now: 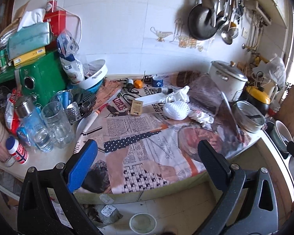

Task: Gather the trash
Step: 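Grasp the tan cardboard box with the left tool while the right tool grasps the white plastic bag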

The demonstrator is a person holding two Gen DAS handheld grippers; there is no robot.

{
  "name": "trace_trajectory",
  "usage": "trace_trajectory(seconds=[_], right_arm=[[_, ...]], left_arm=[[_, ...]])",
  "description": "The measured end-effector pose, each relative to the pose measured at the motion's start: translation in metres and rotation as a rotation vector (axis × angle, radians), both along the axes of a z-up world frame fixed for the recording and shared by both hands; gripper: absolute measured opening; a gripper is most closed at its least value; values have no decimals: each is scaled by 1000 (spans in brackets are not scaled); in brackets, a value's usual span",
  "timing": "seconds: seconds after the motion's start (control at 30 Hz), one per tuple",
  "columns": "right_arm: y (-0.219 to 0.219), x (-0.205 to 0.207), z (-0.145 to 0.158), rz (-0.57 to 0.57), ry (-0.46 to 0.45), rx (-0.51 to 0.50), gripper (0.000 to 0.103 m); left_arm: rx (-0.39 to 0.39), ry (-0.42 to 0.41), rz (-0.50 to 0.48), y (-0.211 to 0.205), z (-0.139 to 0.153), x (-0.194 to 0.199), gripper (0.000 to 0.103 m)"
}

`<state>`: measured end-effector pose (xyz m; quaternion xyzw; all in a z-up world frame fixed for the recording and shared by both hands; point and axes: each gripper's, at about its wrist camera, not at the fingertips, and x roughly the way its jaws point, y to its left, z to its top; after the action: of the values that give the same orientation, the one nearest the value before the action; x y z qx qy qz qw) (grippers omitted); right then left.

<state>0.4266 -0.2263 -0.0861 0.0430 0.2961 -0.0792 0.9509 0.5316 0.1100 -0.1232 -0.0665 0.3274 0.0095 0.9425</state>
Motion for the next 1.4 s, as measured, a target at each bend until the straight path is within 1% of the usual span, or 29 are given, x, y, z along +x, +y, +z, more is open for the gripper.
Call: trace_trajectory(seconds=[0.1, 0.23, 0.33, 0.47, 0.53, 0.6, 0.7, 0.73, 0.8, 0.87, 0.9, 0.93, 0.97, 1.03, 1.07, 1.1, 1.13, 1.17, 1.2, 1.23, 1.27, 1.3, 1.37, 1.4], right_arm=[[-6, 37, -9, 7, 26, -17, 103], [-18, 92, -23, 39, 72, -4, 103], [-30, 133, -33, 85, 116, -4, 103], [-44, 189, -48, 147, 185, -30, 103], [-50, 219, -59, 185, 221, -33, 103], [-52, 246, -73, 217, 259, -33, 103], [-57, 285, -97, 255, 332, -6, 102], [-59, 296, -105, 266, 356, 8, 102], [-60, 316, -125, 286, 410, 42, 101], [-62, 329, -140, 298, 448, 73, 101], [-63, 335, -148, 299, 472, 92, 101], [-64, 340, -153, 300, 489, 105, 99], [-67, 344, -159, 300, 506, 120, 93], [-70, 348, -164, 300, 518, 151, 88], [-73, 349, -167, 303, 521, 179, 88], [-74, 350, -168, 307, 526, 212, 88], [-76, 350, -170, 314, 532, 241, 86], [-77, 351, -171, 329, 542, 276, 82], [-77, 350, -171, 336, 541, 287, 81], [-78, 349, -169, 338, 529, 283, 77], [-78, 349, -168, 350, 529, 290, 70], [-78, 348, -167, 366, 529, 307, 67], [-81, 346, -164, 381, 524, 345, 50], [-82, 345, -162, 384, 520, 356, 47]], left_arm=[[6, 46, 10, 0, -16, 37, 103], [-3, 89, 43, 0, -32, 83, 103], [-3, 123, 74, -1, -44, 125, 103], [20, 201, 121, -1, -70, 187, 103], [40, 241, 155, 2, -85, 215, 103], [46, 266, 175, 4, -99, 235, 103], [55, 323, 199, 8, -124, 265, 103], [57, 347, 203, 9, -133, 275, 100], [54, 369, 207, 11, -144, 284, 94], [34, 387, 215, 14, -155, 294, 93], [26, 394, 218, 14, -159, 298, 90], [19, 404, 220, 16, -164, 301, 85], [16, 409, 221, 15, -167, 304, 84], [13, 408, 227, 16, -172, 306, 77], [7, 404, 224, 16, -173, 307, 76], [1, 398, 221, 15, -174, 307, 71], [-3, 389, 220, 16, -175, 307, 66], [-4, 383, 220, 14, -175, 306, 63], [-6, 378, 221, 14, -175, 306, 58], [-11, 375, 222, 15, -175, 305, 51], [-16, 375, 222, 15, -176, 305, 48], [-21, 375, 222, 16, -176, 304, 41], [-25, 372, 228, 16, -175, 302, 41], [-23, 367, 234, 16, -173, 300, 40]])
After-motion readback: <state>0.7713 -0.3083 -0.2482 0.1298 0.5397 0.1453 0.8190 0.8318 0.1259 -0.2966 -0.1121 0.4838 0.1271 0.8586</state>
